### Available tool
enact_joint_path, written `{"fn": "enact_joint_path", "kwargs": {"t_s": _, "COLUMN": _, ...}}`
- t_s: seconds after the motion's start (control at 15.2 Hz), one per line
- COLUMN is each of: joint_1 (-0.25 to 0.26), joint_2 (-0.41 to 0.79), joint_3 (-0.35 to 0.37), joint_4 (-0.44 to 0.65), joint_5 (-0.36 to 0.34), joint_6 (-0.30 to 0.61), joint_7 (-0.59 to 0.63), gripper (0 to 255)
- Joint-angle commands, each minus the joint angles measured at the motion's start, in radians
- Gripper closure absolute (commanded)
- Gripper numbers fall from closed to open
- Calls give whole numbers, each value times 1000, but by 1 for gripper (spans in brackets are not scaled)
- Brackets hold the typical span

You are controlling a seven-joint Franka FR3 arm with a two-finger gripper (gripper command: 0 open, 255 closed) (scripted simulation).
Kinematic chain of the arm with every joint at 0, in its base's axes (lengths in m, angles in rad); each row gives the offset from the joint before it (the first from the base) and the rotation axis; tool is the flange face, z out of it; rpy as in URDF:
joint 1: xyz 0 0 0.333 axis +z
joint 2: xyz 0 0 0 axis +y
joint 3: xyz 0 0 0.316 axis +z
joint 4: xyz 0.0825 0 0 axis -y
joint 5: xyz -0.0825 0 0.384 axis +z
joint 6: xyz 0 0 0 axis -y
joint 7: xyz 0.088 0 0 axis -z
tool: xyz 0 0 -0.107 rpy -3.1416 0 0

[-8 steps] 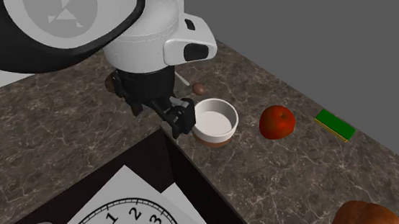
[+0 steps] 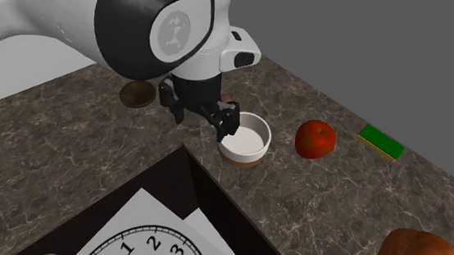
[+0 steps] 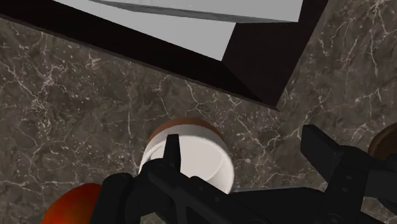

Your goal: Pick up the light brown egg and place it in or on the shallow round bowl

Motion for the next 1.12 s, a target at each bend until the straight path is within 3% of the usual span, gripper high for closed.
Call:
{"fn": "enact_joint_path", "kwargs": {"t_s": 0.0, "joint_1": 11, "joint_2": 65, "joint_3": 9, "joint_4": 5, "joint_5": 3, "joint_6": 65, "joint_7": -12, "gripper": 0}}
{"fn": "enact_joint_path", "kwargs": {"t_s": 0.53, "joint_1": 40, "joint_2": 330, "joint_3": 30, "joint_4": 82, "joint_5": -5, "joint_6": 267, "joint_7": -77, "gripper": 0}}
{"fn": "enact_joint_path", "kwargs": {"t_s": 1.06, "joint_1": 65, "joint_2": 614, "joint_3": 58, "joint_4": 239, "joint_5": -27, "joint_6": 407, "joint_7": -128, "gripper": 0}}
